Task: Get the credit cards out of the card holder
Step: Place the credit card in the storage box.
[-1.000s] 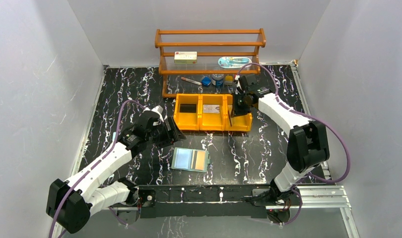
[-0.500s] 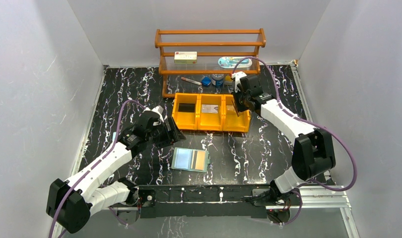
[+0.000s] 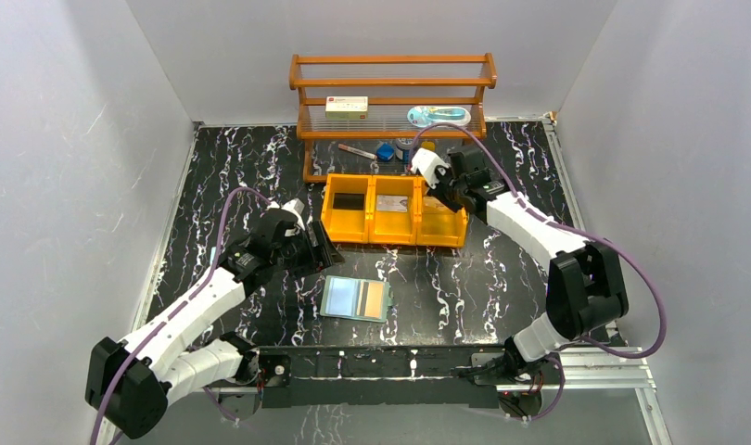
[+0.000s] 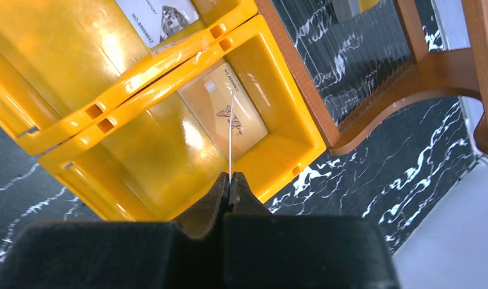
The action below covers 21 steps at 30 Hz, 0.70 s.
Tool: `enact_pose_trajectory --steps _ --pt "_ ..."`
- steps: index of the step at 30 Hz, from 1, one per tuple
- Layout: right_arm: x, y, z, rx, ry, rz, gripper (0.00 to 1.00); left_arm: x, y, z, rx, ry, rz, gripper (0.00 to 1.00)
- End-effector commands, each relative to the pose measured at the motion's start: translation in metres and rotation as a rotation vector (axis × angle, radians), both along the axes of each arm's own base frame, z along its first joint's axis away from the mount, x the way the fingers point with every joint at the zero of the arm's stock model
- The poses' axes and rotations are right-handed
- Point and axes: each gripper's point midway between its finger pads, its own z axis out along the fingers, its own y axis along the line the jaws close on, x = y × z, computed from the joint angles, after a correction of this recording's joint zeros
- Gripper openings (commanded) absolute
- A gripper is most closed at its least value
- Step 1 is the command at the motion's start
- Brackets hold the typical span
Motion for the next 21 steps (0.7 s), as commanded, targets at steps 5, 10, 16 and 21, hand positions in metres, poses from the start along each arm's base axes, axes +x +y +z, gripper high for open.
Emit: enact_pose_trajectory --steps 5,10,16,21 --pt "0.019 -0.001 -0.009 -0.143 -0.095 0.152 0.00 -0.003 0.009 0.007 0.023 -0.034 0.009 0.72" --pt "0.024 0.001 -0.019 -0.171 -0.113 0.199 0.00 -0.003 0.012 0.010 0.035 -0.039 0.012 0.72" --pt "0.031 0.002 -0.032 -0.215 -0.149 0.255 0.00 -0.001 0.016 0.012 0.054 -0.047 0.023 0.72" --pt "0.027 0.016 -0.043 -0.191 -0.125 0.356 0.02 -0.002 0.016 0.011 0.066 -0.038 0.012 0.72"
